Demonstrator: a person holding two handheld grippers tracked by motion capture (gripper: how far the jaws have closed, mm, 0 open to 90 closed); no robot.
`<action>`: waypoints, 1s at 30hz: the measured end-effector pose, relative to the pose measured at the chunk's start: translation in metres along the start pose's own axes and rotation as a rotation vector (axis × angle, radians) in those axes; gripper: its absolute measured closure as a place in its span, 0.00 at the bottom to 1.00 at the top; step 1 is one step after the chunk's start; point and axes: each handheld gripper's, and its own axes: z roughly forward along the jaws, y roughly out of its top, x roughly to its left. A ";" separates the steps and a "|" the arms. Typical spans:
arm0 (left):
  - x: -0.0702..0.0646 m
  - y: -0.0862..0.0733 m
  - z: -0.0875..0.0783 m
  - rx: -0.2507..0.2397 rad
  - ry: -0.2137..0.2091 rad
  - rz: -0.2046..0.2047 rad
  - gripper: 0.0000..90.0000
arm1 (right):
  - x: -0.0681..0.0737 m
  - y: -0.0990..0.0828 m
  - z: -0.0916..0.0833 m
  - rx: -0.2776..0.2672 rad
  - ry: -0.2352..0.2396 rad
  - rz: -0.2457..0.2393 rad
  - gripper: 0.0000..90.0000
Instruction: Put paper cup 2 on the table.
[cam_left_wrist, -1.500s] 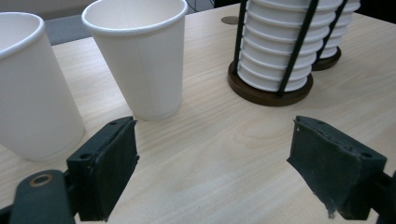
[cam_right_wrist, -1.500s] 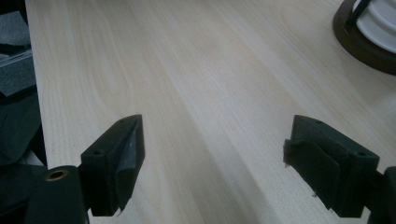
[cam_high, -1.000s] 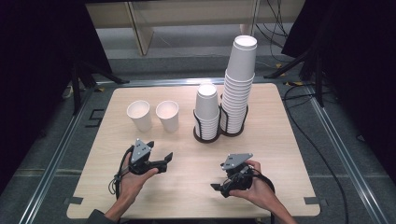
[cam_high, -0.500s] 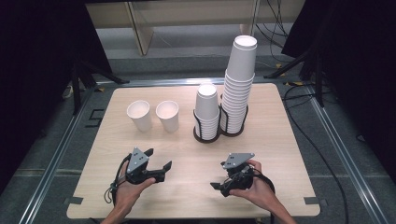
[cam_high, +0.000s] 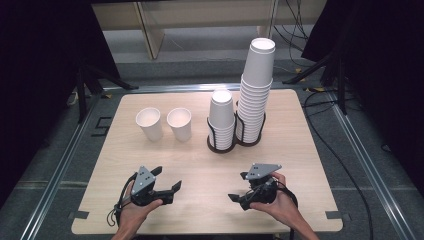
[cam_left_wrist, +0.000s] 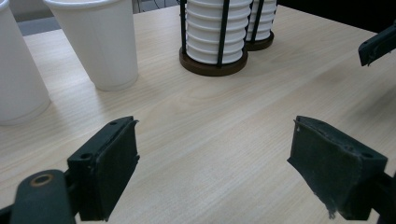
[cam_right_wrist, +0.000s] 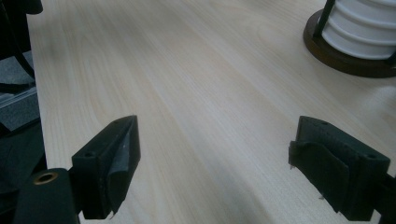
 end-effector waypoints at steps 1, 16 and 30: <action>0.000 -0.001 0.000 -0.012 -0.008 0.000 0.16 | 0.000 0.000 -0.001 0.001 0.001 -0.004 0.18; -0.007 -0.009 -0.013 -0.008 -0.046 0.017 0.16 | 0.000 -0.013 -0.015 -0.041 -0.026 0.029 0.18; -0.017 -0.019 -0.020 0.009 -0.133 0.031 0.16 | 0.007 -0.030 -0.027 -0.056 -0.034 0.058 0.17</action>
